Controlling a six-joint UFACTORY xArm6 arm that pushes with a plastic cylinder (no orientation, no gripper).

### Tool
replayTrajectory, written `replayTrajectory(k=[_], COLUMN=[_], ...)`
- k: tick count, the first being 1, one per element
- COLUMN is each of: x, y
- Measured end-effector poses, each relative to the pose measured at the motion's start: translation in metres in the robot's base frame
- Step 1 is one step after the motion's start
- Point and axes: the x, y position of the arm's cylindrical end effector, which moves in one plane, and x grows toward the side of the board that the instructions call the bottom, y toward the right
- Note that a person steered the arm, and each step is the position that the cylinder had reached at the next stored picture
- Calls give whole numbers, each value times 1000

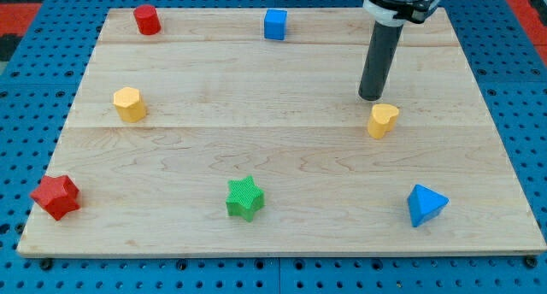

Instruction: Slide the yellow heart towards green star

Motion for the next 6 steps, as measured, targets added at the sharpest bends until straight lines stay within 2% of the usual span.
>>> replayTrajectory(k=[2,3,4,5,6], x=[9,66,76,50,21], y=[92,10,-64,-31,-43])
